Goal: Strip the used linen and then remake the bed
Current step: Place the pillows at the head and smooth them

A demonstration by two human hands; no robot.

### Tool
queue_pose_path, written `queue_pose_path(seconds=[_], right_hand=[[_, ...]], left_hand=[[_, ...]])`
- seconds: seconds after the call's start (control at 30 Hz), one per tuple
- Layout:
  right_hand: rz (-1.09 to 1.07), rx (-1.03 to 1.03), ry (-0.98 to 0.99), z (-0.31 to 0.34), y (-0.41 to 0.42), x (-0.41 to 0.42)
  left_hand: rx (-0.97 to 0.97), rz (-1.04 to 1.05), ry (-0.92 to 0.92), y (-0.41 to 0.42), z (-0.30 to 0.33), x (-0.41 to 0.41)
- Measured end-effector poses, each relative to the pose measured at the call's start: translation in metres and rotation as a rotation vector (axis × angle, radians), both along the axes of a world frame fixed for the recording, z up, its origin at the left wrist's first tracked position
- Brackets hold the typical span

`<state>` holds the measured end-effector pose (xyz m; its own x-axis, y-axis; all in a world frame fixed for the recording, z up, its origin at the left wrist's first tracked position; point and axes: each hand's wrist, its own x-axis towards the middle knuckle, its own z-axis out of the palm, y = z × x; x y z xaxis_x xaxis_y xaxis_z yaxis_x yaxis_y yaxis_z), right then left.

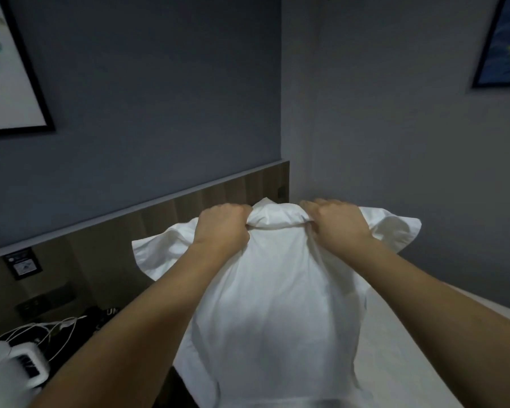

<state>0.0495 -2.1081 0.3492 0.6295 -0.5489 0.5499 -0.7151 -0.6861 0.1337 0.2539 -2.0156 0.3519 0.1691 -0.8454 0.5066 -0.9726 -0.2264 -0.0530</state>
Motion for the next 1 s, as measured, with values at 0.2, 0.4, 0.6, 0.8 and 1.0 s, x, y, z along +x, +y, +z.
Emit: queue_pose_path(seconds=[0.2,0.4,0.6,0.8,1.0], right_hand=[[-0.110,0.012,-0.011,0.003,-0.026,0.041],[-0.114,0.064,-0.059,0.007,-0.058,0.087],[-0.130,0.061,-0.011,0.002,-0.101,0.136],[-0.224,0.086,0.004,-0.010,-0.158,0.194],[-0.339,0.140,0.002,-0.017,-0.211,0.251]], left_hand=[[0.027,-0.057,-0.001,-0.042,0.014,0.046],[0.055,-0.040,0.054,-0.078,0.011,0.091],[0.066,-0.038,0.073,-0.120,-0.001,0.142],[0.149,-0.098,0.063,-0.201,-0.015,0.209],[0.254,-0.179,0.080,-0.281,-0.022,0.270]])
